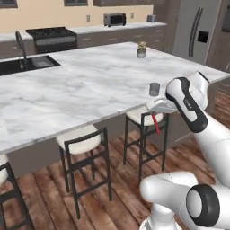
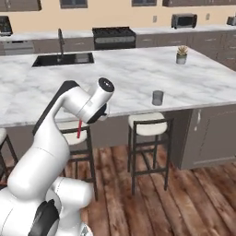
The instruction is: Take a straw from the drawer in front and place it inside the glass cup on the dining counter.
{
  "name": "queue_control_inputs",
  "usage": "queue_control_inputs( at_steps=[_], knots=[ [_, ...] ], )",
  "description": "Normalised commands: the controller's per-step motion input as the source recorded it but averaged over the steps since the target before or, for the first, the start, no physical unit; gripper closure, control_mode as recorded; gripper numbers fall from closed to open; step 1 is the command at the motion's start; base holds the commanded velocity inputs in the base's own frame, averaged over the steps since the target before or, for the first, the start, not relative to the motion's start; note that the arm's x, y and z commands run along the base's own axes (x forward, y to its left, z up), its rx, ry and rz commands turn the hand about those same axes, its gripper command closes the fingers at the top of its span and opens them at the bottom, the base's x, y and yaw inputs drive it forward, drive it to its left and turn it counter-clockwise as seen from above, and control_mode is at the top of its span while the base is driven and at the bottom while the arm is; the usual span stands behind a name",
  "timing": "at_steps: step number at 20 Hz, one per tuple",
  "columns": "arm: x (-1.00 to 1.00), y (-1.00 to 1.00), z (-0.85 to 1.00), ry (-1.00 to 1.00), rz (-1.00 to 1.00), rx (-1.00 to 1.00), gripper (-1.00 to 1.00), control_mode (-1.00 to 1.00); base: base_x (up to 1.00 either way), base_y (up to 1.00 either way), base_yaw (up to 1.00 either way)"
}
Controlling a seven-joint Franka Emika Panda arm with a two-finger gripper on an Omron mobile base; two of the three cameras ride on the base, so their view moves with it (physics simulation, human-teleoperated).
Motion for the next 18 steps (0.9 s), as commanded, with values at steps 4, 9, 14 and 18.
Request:
queue_control_inputs(
  at_steps=[4,9,14,18],
  knots=[
    [0.00,0.00,0.00,0.00,0.00,0.00,1.00,1.00,0.01,-0.91,0.40],
    [0.00,0.00,0.00,0.00,0.00,0.00,1.00,1.00,0.06,-0.90,0.41],
    [0.00,0.00,0.00,0.00,0.00,0.00,1.00,1.00,0.09,-0.94,0.39],
    [0.00,0.00,0.00,0.00,0.00,0.00,1.00,1.00,0.15,-0.93,0.37]
  ],
)
